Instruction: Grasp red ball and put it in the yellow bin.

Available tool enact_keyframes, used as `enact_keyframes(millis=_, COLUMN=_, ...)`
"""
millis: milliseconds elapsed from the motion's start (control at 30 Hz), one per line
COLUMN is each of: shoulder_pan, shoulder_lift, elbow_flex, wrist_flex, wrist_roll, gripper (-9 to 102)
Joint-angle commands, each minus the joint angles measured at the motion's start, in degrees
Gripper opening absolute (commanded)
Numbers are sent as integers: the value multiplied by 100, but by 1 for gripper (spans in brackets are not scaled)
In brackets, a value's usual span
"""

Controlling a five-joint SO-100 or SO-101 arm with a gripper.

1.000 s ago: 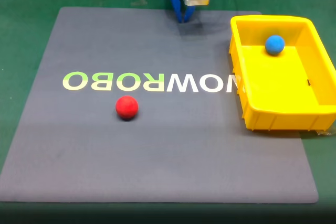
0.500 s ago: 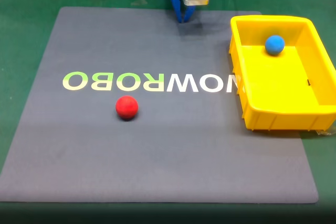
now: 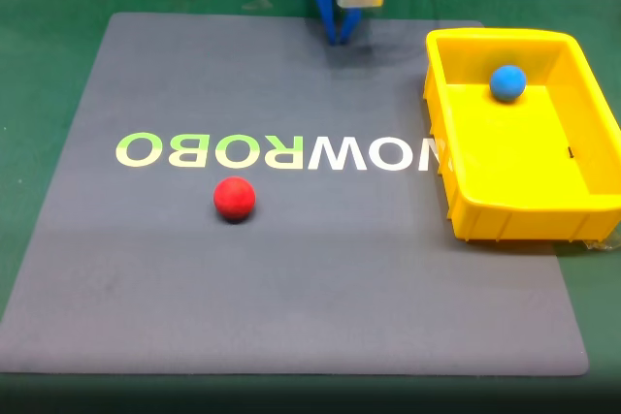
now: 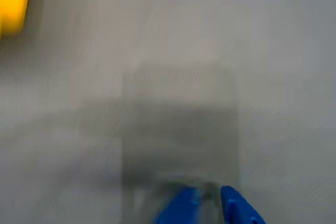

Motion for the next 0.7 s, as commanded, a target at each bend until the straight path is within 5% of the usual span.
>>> enact_keyframes(millis=0, shoulder_pan=677, shoulder_lift=-35, elbow_flex=-334, wrist_flex=-1345, wrist_roll=132, gripper=21)
enact_keyframes(millis=233, shoulder_pan=1459, shoulder_lift=-2979, elbow_flex=-2083, wrist_flex=-3498, wrist_roll=-589, gripper=40)
enact_keyframes(millis=500, shoulder_pan=2303, shoulder_lift=-7893, elbow_flex=-3832, wrist_flex=-6653, wrist_roll=-1002, gripper=43)
enact_keyframes(millis=667, shoulder_pan=2549, shoulder_lift=-9993, elbow_flex=-5010, wrist_flex=-7559, wrist_roll=-791, gripper=43)
